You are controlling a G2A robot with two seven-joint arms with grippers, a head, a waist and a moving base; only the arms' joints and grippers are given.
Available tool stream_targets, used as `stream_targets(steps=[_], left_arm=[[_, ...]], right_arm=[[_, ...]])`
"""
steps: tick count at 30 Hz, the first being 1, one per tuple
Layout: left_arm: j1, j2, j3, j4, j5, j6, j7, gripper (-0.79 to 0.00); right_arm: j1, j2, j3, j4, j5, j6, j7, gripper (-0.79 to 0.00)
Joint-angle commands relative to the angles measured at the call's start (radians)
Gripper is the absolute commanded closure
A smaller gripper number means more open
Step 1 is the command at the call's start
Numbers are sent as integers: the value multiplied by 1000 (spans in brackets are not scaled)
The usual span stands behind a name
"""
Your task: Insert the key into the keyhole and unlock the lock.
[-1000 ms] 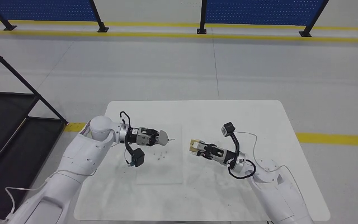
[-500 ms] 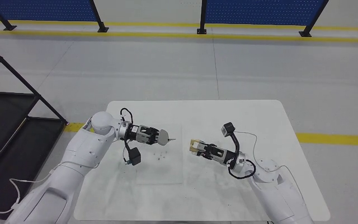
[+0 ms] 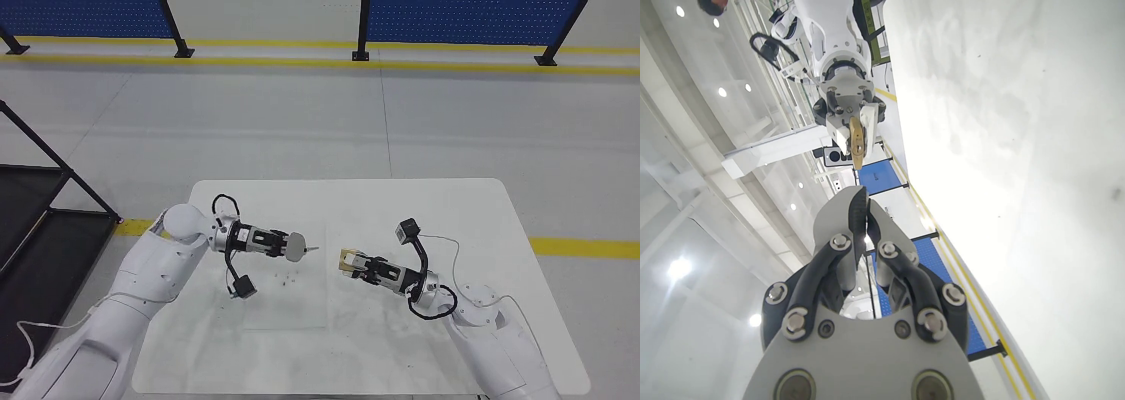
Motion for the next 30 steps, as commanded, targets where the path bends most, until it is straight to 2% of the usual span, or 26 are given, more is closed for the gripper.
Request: stream_targets(steps=[1,5,15,21,30], left_arm=[[10,5,5,-33,31,28,-30,0],[27,15,14,-57,55,70,-72,0],[17,35,63,-107,11,75,-77,0],[6,47,96,-101,-5,80,-82,0],[-2,68,132,-111,-47,82,-84,0]], right_arm=[[0,0,0,0,0,0,0,0],[0,0,0,0,0,0,0,0],[0,0,0,0,0,0,0,0],[-3,0,-5,-15,-22,20,-19,0],[34,1,-18,1,75,104,81,0]])
